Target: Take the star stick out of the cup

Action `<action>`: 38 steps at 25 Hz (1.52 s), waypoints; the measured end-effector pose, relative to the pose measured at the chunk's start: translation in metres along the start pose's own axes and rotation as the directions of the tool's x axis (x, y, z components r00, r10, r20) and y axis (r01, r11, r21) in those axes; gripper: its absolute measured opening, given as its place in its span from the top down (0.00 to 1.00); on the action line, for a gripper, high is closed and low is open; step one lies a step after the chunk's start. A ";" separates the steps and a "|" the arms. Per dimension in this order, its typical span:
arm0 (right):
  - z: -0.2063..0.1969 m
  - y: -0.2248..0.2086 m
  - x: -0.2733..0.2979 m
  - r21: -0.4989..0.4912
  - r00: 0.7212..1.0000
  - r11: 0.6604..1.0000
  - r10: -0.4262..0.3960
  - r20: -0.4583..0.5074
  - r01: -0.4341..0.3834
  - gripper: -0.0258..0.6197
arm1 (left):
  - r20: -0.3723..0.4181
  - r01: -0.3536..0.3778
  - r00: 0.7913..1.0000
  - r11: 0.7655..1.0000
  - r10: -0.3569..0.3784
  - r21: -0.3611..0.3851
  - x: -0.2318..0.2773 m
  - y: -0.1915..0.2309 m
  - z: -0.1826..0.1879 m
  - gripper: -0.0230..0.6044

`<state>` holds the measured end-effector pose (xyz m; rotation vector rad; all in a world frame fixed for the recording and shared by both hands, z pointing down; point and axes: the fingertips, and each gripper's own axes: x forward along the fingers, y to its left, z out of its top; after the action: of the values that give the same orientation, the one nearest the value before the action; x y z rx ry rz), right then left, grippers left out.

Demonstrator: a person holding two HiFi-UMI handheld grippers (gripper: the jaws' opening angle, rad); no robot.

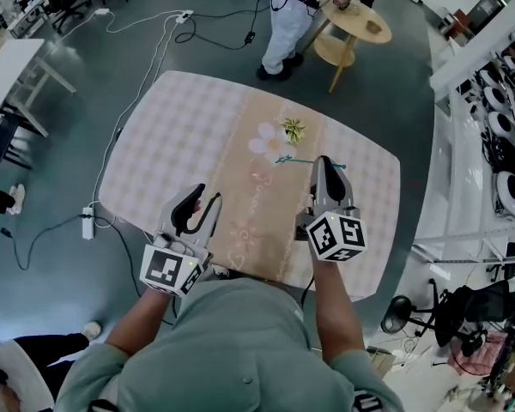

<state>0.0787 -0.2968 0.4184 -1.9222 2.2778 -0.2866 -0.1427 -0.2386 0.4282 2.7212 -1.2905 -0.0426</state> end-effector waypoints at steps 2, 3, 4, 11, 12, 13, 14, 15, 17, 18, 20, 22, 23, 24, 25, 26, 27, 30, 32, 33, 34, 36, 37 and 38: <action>0.006 0.002 -0.002 -0.006 1.000 1.000 0.006 0.007 -0.006 0.95 | 0.004 0.001 1.000 1.000 -0.001 0.001 0.002 -0.001 0.001 0.75; 0.008 0.002 -0.002 -0.011 1.000 1.000 0.008 0.011 -0.008 0.95 | 0.005 0.001 1.000 1.000 -0.001 0.002 0.002 -0.001 0.002 0.75; 0.010 0.003 -0.002 -0.015 1.000 1.000 0.011 0.014 -0.010 0.95 | 0.006 0.000 1.000 1.000 0.000 0.002 0.002 -0.001 0.003 0.75; 0.014 0.011 -0.004 -0.030 0.999 0.999 0.028 0.028 -0.028 0.95 | 0.010 -0.001 1.000 1.000 0.001 0.007 0.000 -0.001 0.005 0.75; 0.015 0.011 -0.004 -0.027 0.999 0.999 0.028 0.027 -0.028 0.95 | 0.010 -0.002 1.000 1.000 0.002 0.008 0.000 -0.001 0.005 0.75; 0.014 0.011 -0.004 -0.025 0.999 0.999 0.027 0.025 -0.027 0.95 | 0.010 -0.003 1.000 1.000 0.003 0.007 -0.001 -0.001 0.006 0.75; 0.014 0.011 -0.004 -0.026 0.999 0.999 0.026 0.023 -0.025 0.95 | 0.011 -0.004 1.000 1.000 0.004 0.006 -0.001 -0.001 0.006 0.75; 0.013 0.012 -0.004 -0.033 0.999 0.999 0.024 0.022 -0.023 0.95 | 0.012 -0.004 1.000 1.000 0.004 0.006 -0.001 -0.001 0.006 0.75; 0.012 0.013 -0.005 -0.056 1.000 0.998 0.022 0.021 -0.021 0.95 | 0.013 -0.004 1.000 1.000 0.004 0.007 -0.002 -0.001 0.005 0.75; 0.012 0.014 -0.005 -0.066 0.999 0.998 0.024 0.022 -0.022 0.95 | 0.013 -0.003 1.000 1.000 0.003 0.007 -0.002 -0.001 0.005 0.75; 0.013 0.017 -0.006 -0.071 0.999 0.997 0.029 0.025 -0.027 0.95 | 0.012 -0.001 1.000 1.000 0.001 0.009 -0.002 -0.002 0.005 0.75; 0.013 0.018 -0.007 -0.069 0.999 0.997 0.032 0.028 -0.030 0.95 | 0.013 0.000 1.000 1.000 0.000 0.010 -0.002 -0.003 0.005 0.75; 0.013 0.018 -0.008 -0.069 0.999 0.997 0.033 0.029 -0.031 0.95 | 0.014 0.000 1.000 1.000 0.000 0.011 -0.003 -0.003 0.005 0.75; 0.014 0.018 -0.008 -0.069 0.999 0.997 0.034 0.029 -0.032 0.95 | 0.016 0.000 1.000 1.000 0.000 0.011 -0.003 -0.004 0.005 0.75; 0.014 0.017 -0.009 -0.068 0.999 0.997 0.034 0.029 -0.032 0.95 | 0.017 0.000 1.000 1.000 0.000 0.012 -0.003 -0.004 0.005 0.75; 0.014 0.017 -0.009 -0.066 0.999 0.997 0.034 0.029 -0.032 0.95 | 0.018 0.001 1.000 1.000 -0.001 0.012 -0.003 -0.005 0.006 0.75; 0.015 0.016 -0.010 -0.065 0.999 0.997 0.033 0.030 -0.031 0.95 | 0.018 0.001 1.000 1.000 -0.002 0.013 -0.003 -0.005 0.006 0.75; 0.016 0.016 -0.009 -0.061 0.999 0.998 0.034 0.030 -0.032 0.95 | 0.017 0.004 1.000 1.000 -0.004 0.018 -0.003 -0.005 0.006 0.75; 0.017 0.017 -0.009 -0.060 0.999 0.998 0.035 0.030 -0.033 0.95 | 0.016 0.003 1.000 1.000 -0.004 0.020 -0.003 -0.005 0.007 0.75; 0.017 0.017 -0.009 -0.061 0.999 0.998 0.036 0.030 -0.034 0.95 | 0.016 0.003 1.000 1.000 -0.003 0.018 -0.003 -0.005 0.007 0.75; 0.016 0.017 -0.010 -0.061 0.999 0.998 0.036 0.030 -0.034 0.95 | 0.017 0.002 1.000 1.000 -0.002 0.015 -0.003 -0.005 0.007 0.75; 0.016 0.017 -0.010 -0.061 0.999 0.998 0.036 0.031 -0.034 0.95 | 0.019 0.001 1.000 1.000 -0.002 0.014 -0.004 -0.005 0.007 0.75; 0.016 0.018 -0.011 -0.061 0.999 0.998 0.036 0.031 -0.034 0.95 | 0.019 0.002 1.000 1.000 -0.002 0.015 -0.004 -0.005 0.007 0.75; 0.016 0.018 -0.011 -0.060 0.999 0.998 0.036 0.031 -0.034 0.95 | 0.019 0.002 1.000 1.000 -0.003 0.017 -0.005 -0.005 0.006 0.75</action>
<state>0.0672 -0.2837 0.3989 -1.8983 2.3226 -0.1844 -0.1422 -0.2321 0.4211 2.7429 -1.2980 -0.0581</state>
